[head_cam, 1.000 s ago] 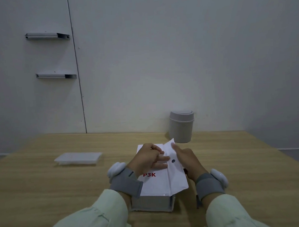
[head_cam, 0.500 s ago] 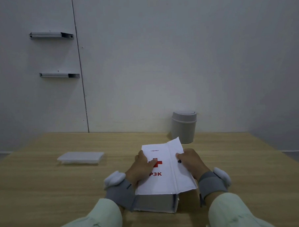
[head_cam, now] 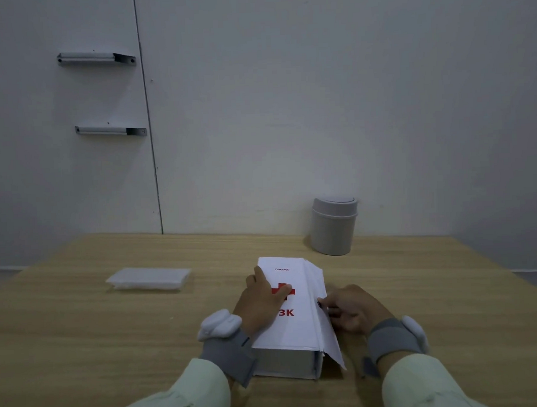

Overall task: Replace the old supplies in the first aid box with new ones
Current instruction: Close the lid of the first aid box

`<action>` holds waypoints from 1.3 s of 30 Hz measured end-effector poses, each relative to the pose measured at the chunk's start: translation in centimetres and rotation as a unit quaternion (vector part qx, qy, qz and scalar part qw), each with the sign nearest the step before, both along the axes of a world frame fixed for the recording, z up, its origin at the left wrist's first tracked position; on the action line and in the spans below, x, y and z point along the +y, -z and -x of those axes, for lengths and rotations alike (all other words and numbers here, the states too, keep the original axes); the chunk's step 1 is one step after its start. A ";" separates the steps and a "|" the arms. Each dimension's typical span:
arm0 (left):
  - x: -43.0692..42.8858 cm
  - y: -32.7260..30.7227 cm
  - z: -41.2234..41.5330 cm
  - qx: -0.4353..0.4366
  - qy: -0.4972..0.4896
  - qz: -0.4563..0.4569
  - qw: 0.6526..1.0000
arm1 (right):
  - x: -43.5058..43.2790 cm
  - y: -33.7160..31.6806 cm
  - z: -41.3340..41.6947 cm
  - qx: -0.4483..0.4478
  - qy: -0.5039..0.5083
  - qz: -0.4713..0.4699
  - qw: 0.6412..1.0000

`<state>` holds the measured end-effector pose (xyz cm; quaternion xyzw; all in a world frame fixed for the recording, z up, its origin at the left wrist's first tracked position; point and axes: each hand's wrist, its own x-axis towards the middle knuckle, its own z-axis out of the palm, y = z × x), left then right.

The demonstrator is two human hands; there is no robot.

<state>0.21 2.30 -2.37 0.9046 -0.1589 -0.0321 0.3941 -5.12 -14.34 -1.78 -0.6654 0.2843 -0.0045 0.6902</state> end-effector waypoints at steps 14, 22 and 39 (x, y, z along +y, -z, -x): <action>-0.1 0.1 0.1 -0.005 -0.018 -0.001 1.000 | 0.1 -0.7 0.0 0.012 -0.052 0.073 0.996; 0.0 0.1 0.1 -0.005 -0.015 -0.009 1.000 | -0.4 -1.2 0.0 0.054 -0.075 0.089 0.992; -0.2 -0.2 0.5 -0.015 -0.010 -0.029 0.999 | -1.4 -0.8 -0.3 0.043 -0.124 0.060 0.990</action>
